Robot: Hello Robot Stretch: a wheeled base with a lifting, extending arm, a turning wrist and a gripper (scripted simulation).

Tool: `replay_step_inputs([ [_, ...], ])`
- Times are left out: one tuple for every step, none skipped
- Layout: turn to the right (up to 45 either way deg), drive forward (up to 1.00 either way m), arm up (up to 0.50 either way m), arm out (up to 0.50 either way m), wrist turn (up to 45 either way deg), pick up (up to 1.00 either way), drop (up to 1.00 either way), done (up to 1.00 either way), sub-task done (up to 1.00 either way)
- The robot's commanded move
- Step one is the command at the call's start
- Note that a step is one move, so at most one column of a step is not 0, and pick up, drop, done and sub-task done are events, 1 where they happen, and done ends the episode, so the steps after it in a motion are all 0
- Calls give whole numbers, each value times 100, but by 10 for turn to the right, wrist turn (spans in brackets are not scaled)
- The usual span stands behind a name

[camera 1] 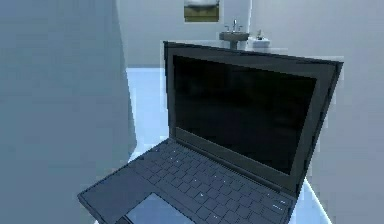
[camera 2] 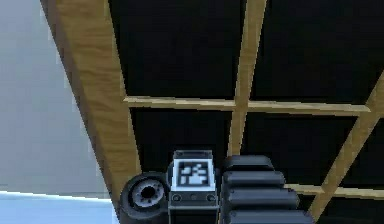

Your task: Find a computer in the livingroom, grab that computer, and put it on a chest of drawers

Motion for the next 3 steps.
replay_step_inputs([
  [0,30,0,0,0,0,0,0,0],
  [-60,0,0,0,0,0,0,0,0],
  [0,100,0,0,0,0,0,0,0],
])
